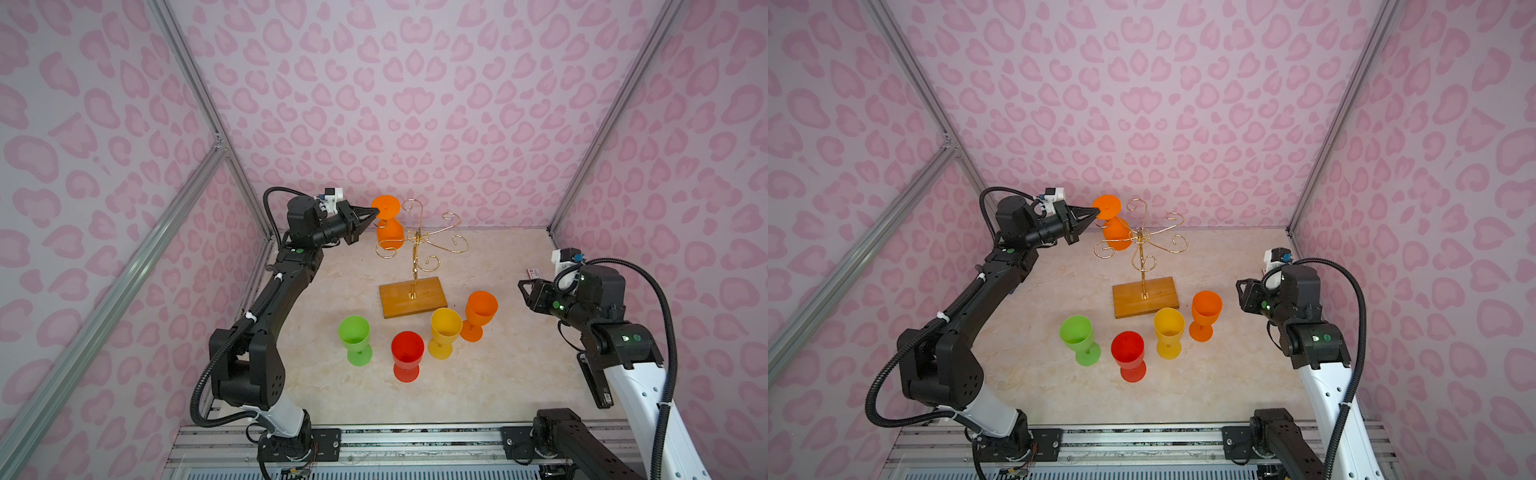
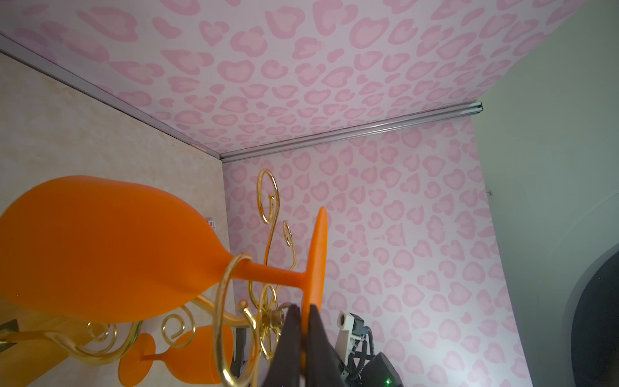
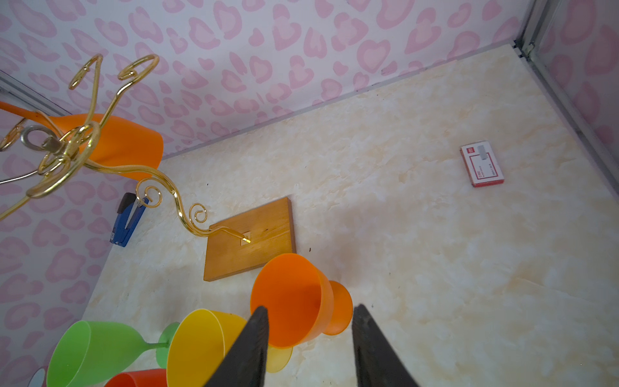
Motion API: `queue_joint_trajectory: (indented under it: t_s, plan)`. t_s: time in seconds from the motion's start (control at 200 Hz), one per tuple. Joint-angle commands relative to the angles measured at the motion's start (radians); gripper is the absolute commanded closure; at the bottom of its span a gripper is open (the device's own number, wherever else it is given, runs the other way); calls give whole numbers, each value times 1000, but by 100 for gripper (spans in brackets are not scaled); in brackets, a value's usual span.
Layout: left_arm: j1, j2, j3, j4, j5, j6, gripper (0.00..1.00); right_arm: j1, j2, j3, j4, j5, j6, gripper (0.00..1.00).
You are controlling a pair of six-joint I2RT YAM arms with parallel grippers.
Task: Take the wine glass off the wine glass rack
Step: Pick up the wine glass from the wine glass rack.
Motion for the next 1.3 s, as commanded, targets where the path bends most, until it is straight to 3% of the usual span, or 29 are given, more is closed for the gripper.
queue_joint_trajectory:
  t_s: [0.0, 0.69, 0.886, 1.146, 1.296]
  plan:
    - [-9, -9, -1, 54, 4, 8, 97, -8, -6, -8, 7, -13, -11, 58]
    - [-3, -296, -269, -20, 5, 73, 97, -28, -11, -22, 19, -41, -6, 58]
    - [65, -387, -320, -44, -7, 79, 97, -28, -12, -25, 21, -42, -5, 58]
    - [228, -579, -378, -164, 14, 112, 97, -31, -46, -18, 45, -56, -6, 58]
    - [254, -687, -276, -236, 27, 131, 97, -30, -115, -44, 173, -133, 22, 59]
